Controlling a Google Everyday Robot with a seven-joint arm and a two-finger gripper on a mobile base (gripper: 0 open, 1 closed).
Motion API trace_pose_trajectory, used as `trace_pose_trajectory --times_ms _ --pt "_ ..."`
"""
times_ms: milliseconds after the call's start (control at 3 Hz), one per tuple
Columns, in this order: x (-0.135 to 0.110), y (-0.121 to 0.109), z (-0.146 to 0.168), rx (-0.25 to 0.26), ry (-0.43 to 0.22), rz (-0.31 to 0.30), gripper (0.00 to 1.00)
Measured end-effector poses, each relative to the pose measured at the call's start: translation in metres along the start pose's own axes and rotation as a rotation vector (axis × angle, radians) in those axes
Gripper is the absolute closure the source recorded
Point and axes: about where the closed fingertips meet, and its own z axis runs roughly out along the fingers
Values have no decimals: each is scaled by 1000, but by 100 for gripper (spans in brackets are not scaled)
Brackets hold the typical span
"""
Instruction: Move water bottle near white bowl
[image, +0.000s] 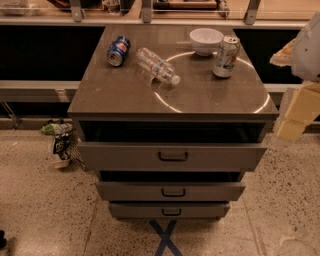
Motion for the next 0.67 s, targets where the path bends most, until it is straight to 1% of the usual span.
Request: trace_pose_trajectory --times_ms 333,667 --pt "-1 -1 0 2 -5 2 0" --pt "-17 -19 7 42 -139 66 0"
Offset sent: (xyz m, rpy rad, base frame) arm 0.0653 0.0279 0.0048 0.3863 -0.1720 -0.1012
